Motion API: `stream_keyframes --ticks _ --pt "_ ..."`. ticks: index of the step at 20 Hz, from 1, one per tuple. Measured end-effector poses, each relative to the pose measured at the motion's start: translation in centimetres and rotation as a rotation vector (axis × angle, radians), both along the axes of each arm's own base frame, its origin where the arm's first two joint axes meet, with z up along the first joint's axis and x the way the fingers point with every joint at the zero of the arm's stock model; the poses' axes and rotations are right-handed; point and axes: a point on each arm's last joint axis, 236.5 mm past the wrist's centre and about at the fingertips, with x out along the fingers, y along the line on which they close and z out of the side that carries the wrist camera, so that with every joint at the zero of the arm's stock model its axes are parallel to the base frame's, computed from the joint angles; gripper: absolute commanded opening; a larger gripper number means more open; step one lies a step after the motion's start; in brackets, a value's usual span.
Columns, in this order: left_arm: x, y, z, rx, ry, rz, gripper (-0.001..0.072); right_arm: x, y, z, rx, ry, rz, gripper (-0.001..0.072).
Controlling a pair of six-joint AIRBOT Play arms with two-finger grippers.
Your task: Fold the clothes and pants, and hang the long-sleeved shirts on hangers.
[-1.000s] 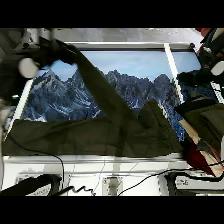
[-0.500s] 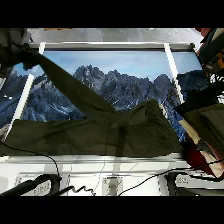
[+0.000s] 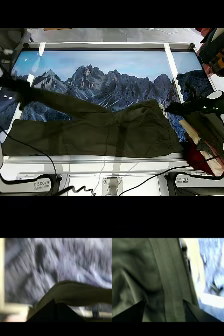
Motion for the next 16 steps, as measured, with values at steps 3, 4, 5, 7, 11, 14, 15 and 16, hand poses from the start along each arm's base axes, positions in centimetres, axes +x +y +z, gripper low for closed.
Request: stream_keyframes --ticks 3,4,5,7,11,14,15,16 --pt "-0.8 -0.5 -2.9 -0.020 0.104 0.003 0.0024 2.6 0.8 -0.8 0.019 -0.057 -0.058 0.0616" --pt "-0.8 -0.8 -3.4 -0.023 0.121 0.000 0.0024 3.0 1.2 -1.3 0.019 -0.059 -0.057 0.0631" --pt "-0.9 -1.0 -3.8 -0.024 0.136 -0.004 0.0024 3.6 1.4 -1.9 0.013 -0.062 -0.056 0.0631" --pt "-1.0 -1.3 -4.3 -0.026 0.155 -0.009 0.0024 4.7 2.0 -3.0 0.006 -0.059 -0.041 0.0630" --pt "-1.1 -1.6 -4.6 -0.028 0.170 -0.013 0.0024 6.5 3.4 -4.8 0.007 -0.045 -0.002 0.0507" --pt "-1.1 -1.7 -4.8 -0.029 0.175 -0.014 0.0024 7.4 4.7 -5.1 0.007 -0.053 0.052 0.0030" --pt "-1.1 -1.7 -4.8 -0.029 0.176 -0.014 0.0024 7.6 5.0 -5.0 0.004 -0.064 0.073 0.0029" --pt "-1.1 -1.7 -4.8 -0.030 0.177 -0.014 0.0024 8.0 5.2 -4.7 0.000 -0.080 0.095 0.0029"
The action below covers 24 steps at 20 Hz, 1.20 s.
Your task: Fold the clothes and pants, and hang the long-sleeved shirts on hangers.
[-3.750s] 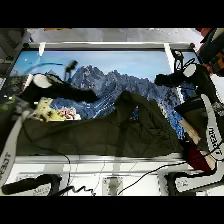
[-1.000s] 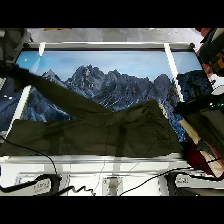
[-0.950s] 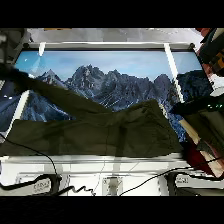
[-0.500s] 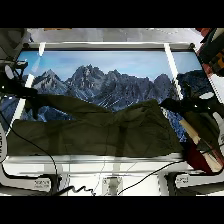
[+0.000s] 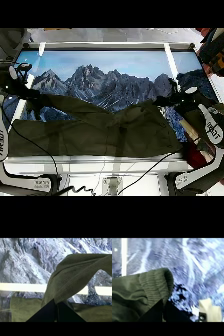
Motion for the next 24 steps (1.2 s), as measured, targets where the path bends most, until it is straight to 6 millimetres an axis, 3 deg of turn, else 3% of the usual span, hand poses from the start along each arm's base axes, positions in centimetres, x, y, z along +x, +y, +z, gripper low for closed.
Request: stream_keyframes --ticks 4,7,13,20,21,22,23,24 --pt "-0.1 0.2 0.2 0.009 -0.001 0.000 0.0025 1.7 -0.8 2.2 -0.046 -0.077 0.030 0.0028" --pt "-0.2 0.8 1.0 0.040 -0.010 0.001 0.0025 1.8 -3.7 3.5 -0.132 -0.083 -0.005 0.0028" --pt "-0.4 1.4 1.8 0.063 -0.021 0.005 0.0025 -0.9 -11.4 5.1 -0.330 0.008 -0.131 0.0028" --pt "-0.5 1.4 1.8 0.063 -0.018 0.005 0.0033 -2.9 -16.0 5.2 -0.431 0.094 -0.267 0.0028" --pt "-0.5 1.4 1.8 0.063 -0.016 0.005 0.0205 -2.9 -16.3 5.2 -0.438 0.095 -0.284 0.0028" --pt "-0.5 1.4 1.7 0.065 -0.016 0.005 0.0511 -2.8 -16.6 5.3 -0.442 0.094 -0.298 0.0029" --pt "-0.4 1.5 1.6 0.067 -0.017 0.005 0.0714 -2.8 -16.8 5.3 -0.446 0.097 -0.308 0.0028" --pt "-0.3 1.5 1.5 0.067 -0.016 0.004 0.0698 -2.8 -16.8 5.3 -0.445 0.095 -0.316 0.0029"
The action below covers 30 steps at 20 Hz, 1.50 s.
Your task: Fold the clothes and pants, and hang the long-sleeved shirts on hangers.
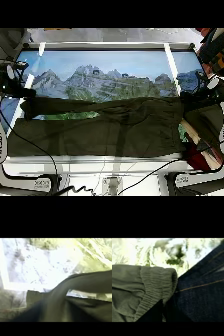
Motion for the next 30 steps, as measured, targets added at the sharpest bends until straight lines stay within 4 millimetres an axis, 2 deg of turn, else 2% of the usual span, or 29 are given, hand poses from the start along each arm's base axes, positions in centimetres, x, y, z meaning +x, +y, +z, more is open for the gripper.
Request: stream_keyframes --ticks 1,3,4,8,11,13,15,20,24,28,30 --pt "0.1 0.1 -0.1 0.000 -0.002 0.000 0.0692 0.0 0.0 0.0 0.002 0.000 -0.005 0.0029" --pt "0.2 0.7 -0.3 -0.002 -0.011 0.022 0.0472 0.0 0.0 0.0 0.005 0.002 -0.013 0.0029" --pt "0.1 1.3 -0.3 -0.002 -0.016 0.041 0.0466 0.0 0.0 0.0 0.007 0.003 -0.014 0.0029" --pt "-2.4 4.7 -0.9 -0.047 0.012 0.165 0.0466 -0.1 0.1 0.0 0.012 0.005 -0.020 0.0029" --pt "-4.9 6.7 -2.0 -0.194 0.017 0.275 0.0505 -0.1 0.2 0.0 0.015 0.005 -0.020 0.0028" --pt "-5.8 7.2 -2.9 -0.337 -0.015 0.343 0.0617 -0.1 0.3 0.0 0.019 0.006 -0.021 0.0029" --pt "-6.1 7.4 -4.0 -0.472 -0.048 0.404 0.0646 -0.1 0.4 0.0 0.023 0.005 -0.022 0.0029" --pt "-4.6 6.8 -7.7 -0.678 -0.084 0.483 0.0645 -0.3 0.8 0.0 0.044 0.014 -0.025 0.0029" --pt "-2.6 7.3 -10.2 -0.708 -0.130 0.511 0.0644 0.1 1.8 0.2 0.096 -0.003 -0.038 0.0029" --pt "-1.5 7.9 -12.4 -0.715 -0.154 0.536 0.0631 0.5 2.6 0.5 0.132 -0.017 -0.047 0.0029" --pt "-0.8 7.6 -13.1 -0.727 -0.164 0.540 0.0447 0.6 2.8 0.5 0.141 -0.021 -0.049 0.0029"
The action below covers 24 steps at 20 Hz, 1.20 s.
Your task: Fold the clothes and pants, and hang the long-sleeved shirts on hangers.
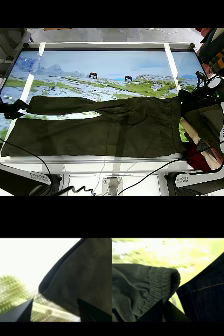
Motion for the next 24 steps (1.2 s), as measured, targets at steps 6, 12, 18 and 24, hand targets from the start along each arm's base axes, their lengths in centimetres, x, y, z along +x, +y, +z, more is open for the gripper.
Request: stream_keyframes --ticks 6,12,18,24 --pt "2.1 -1.1 -1.1 0.020 -0.034 -0.017 0.0058 0.1 0.2 0.1 0.009 -0.004 -0.002 0.0029" --pt "3.4 -2.6 0.8 0.029 -0.085 -0.062 0.0025 0.1 0.2 0.1 0.011 -0.005 -0.003 0.0029" --pt "1.9 -7.9 12.3 -0.043 -0.314 -0.339 0.0025 0.0 0.2 0.1 0.010 -0.001 -0.001 0.0029" --pt "-0.9 -10.9 28.3 -0.131 -0.713 -0.374 0.0023 -0.1 0.2 0.0 0.008 0.003 0.002 0.0029"
